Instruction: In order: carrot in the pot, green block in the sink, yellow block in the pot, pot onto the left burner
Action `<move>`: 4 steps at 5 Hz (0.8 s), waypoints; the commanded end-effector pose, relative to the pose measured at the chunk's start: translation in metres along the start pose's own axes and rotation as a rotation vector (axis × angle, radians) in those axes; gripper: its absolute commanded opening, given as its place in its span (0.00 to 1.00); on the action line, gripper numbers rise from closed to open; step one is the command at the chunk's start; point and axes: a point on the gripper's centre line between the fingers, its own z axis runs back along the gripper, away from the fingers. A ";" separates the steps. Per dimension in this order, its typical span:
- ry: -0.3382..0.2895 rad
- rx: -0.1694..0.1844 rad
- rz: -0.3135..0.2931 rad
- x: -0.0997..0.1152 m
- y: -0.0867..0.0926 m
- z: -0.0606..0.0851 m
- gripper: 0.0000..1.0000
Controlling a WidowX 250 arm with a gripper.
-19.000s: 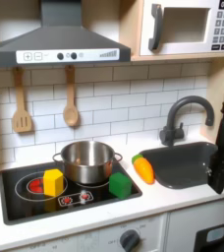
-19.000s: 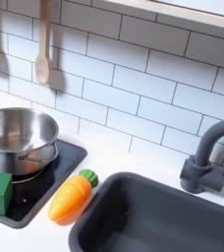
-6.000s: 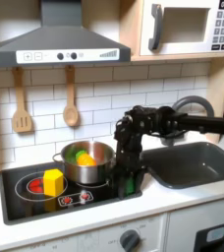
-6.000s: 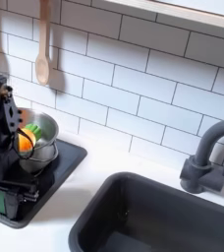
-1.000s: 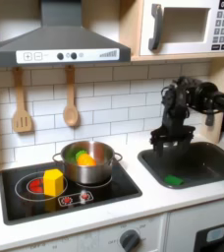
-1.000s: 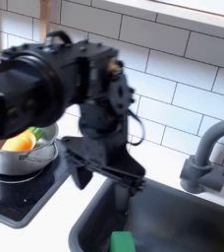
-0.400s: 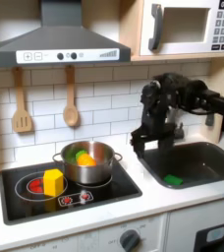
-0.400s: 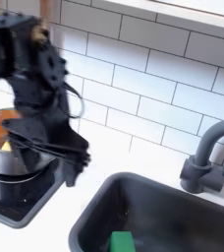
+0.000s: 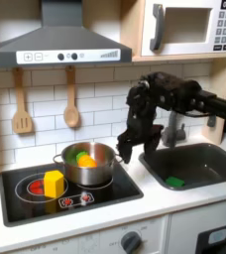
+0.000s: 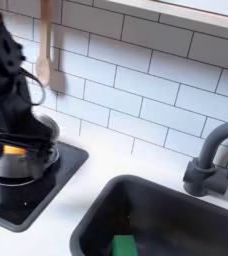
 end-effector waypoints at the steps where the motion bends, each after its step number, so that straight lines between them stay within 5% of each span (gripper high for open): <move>1: 0.000 0.020 0.202 -0.018 0.038 0.002 1.00; 4: 0.008 0.012 0.258 -0.024 0.054 0.003 1.00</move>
